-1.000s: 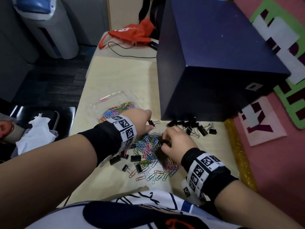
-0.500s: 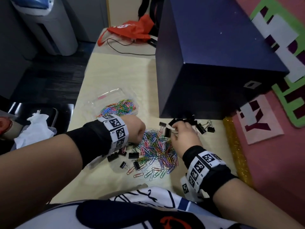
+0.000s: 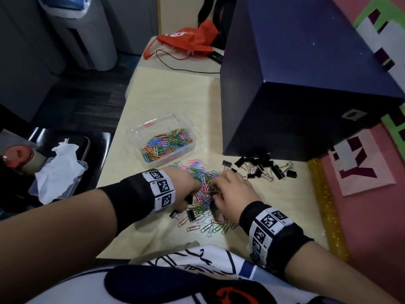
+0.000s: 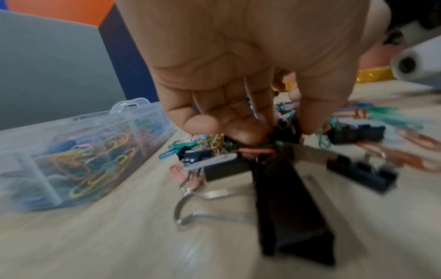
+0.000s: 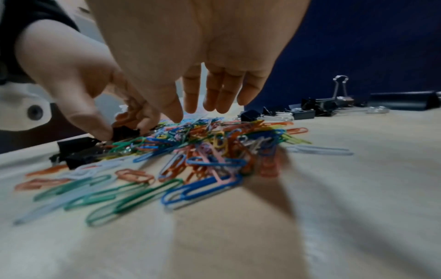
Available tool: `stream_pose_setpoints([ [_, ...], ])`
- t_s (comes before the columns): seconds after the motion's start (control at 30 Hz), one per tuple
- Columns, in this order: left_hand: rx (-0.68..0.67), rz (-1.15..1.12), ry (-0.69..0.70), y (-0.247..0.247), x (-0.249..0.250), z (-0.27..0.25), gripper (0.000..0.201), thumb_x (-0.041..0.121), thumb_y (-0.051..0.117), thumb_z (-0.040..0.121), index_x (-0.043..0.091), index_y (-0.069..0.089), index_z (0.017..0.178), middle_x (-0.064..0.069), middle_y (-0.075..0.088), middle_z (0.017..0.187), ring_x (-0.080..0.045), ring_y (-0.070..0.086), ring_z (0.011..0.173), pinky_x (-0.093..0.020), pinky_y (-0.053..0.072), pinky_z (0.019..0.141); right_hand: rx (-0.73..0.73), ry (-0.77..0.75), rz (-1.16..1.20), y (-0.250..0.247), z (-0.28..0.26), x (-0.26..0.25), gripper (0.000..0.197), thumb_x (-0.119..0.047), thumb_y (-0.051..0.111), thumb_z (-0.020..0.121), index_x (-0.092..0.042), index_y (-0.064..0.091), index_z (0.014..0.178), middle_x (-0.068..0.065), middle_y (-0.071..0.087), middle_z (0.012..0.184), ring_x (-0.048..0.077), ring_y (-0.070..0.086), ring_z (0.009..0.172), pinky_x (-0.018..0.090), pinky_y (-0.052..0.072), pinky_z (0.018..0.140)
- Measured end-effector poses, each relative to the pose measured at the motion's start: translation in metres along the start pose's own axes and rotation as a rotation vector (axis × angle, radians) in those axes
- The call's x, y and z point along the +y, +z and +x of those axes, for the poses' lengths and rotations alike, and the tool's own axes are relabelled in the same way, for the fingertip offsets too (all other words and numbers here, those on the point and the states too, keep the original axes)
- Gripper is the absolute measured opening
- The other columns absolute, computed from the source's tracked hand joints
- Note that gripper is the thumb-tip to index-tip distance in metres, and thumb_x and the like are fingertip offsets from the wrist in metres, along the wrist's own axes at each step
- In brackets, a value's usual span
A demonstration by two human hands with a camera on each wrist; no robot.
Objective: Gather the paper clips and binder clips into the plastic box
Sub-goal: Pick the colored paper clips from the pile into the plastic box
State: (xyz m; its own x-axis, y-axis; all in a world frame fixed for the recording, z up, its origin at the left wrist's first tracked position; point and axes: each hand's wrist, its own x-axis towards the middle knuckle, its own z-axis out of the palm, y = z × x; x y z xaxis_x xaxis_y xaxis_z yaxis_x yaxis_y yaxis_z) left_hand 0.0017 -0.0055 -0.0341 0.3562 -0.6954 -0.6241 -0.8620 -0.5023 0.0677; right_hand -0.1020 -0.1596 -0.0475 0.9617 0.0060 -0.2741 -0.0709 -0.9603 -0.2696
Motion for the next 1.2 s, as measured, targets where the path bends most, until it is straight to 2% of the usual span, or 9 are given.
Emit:
stream_pose_setpoints([
  [0.1,0.037,-0.118,-0.037,-0.009,-0.005,0.000,0.028,0.032,0.067,0.064,0.030,0.049,0.086,0.005,0.060,0.084,-0.020,0.058,0.077,-0.035,0.053,0.065,0.028,0.035,0.018,-0.002,-0.002,0.007,0.028,-0.029,0.051,0.090,-0.024,0.054,0.118,-0.002,0.046,0.123,0.022,0.040,0.118,0.033,0.033,0.101],
  [0.2,0.137,-0.199,-0.035,-0.027,-0.011,0.003,0.028,0.037,0.066,0.076,0.030,0.052,0.100,0.005,0.061,0.095,-0.018,0.057,0.084,-0.032,0.049,0.070,-0.021,-0.032,-0.026,-0.003,-0.006,0.005,0.027,-0.026,0.050,0.090,-0.021,0.058,0.116,0.001,0.049,0.123,0.023,0.042,0.118,0.036,0.035,0.103],
  [0.37,0.457,-0.201,-0.137,-0.050,-0.020,0.009,0.040,0.036,0.057,0.090,0.029,0.046,0.128,0.003,0.056,0.116,-0.020,0.058,0.100,-0.033,0.050,0.079,-0.120,-0.286,-0.132,0.001,-0.012,-0.020,0.034,-0.031,0.047,0.093,-0.024,0.055,0.126,0.003,0.054,0.120,0.024,0.047,0.115,0.039,0.037,0.101],
  [0.47,0.323,-0.138,-0.194,-0.045,-0.022,0.010,0.030,0.035,0.056,0.089,0.025,0.055,0.118,0.000,0.061,0.109,-0.022,0.060,0.100,-0.033,0.049,0.078,-0.141,-0.357,-0.167,0.007,-0.008,-0.027,0.039,-0.037,0.052,0.093,-0.029,0.050,0.131,0.004,0.052,0.122,0.027,0.047,0.113,0.042,0.039,0.097],
  [0.6,0.046,0.018,-0.265,-0.023,-0.018,0.006,0.023,0.038,0.063,0.079,0.016,0.065,0.081,-0.001,0.059,0.068,-0.024,0.063,0.072,-0.031,0.055,0.064,-0.155,-0.400,-0.164,0.017,-0.003,-0.032,0.039,-0.038,0.061,0.086,-0.027,0.058,0.123,0.008,0.052,0.115,0.030,0.048,0.108,0.045,0.040,0.092],
  [0.7,-0.053,0.066,-0.264,-0.012,-0.011,0.000,0.030,0.045,0.068,0.071,0.016,0.064,0.078,0.000,0.053,0.063,-0.024,0.061,0.070,-0.028,0.047,0.055,-0.083,-0.432,-0.141,0.025,-0.001,-0.034,0.031,-0.030,0.067,0.082,-0.019,0.066,0.110,0.011,0.058,0.099,0.034,0.054,0.094,0.046,0.047,0.079],
  [0.9,0.033,0.043,-0.217,0.009,-0.009,-0.009,0.031,0.039,0.067,0.072,0.022,0.052,0.094,0.003,0.056,0.080,-0.023,0.060,0.080,-0.028,0.044,0.056,-0.025,-0.334,0.020,0.016,0.002,-0.029,0.037,-0.031,0.056,0.088,-0.019,0.056,0.123,0.004,0.055,0.117,0.026,0.048,0.113,0.036,0.037,0.096],
  [1.03,0.021,0.087,-0.197,0.003,-0.005,-0.007,0.033,0.040,0.063,0.082,0.020,0.053,0.106,-0.002,0.061,0.097,-0.025,0.061,0.092,-0.031,0.042,0.060,0.059,-0.115,0.225,-0.002,0.001,-0.016,0.034,-0.033,0.053,0.091,-0.023,0.054,0.123,-0.002,0.059,0.120,0.018,0.053,0.111,0.032,0.041,0.098],
  [1.2,-0.010,0.065,-0.183,-0.004,-0.008,-0.007,0.034,0.040,0.066,0.070,0.018,0.061,0.096,-0.001,0.061,0.083,-0.024,0.062,0.078,-0.033,0.056,0.065,0.242,0.232,0.199,-0.009,0.008,0.006,0.037,-0.036,0.050,0.092,-0.025,0.049,0.127,-0.001,0.055,0.125,0.020,0.050,0.115,0.039,0.038,0.102],
])
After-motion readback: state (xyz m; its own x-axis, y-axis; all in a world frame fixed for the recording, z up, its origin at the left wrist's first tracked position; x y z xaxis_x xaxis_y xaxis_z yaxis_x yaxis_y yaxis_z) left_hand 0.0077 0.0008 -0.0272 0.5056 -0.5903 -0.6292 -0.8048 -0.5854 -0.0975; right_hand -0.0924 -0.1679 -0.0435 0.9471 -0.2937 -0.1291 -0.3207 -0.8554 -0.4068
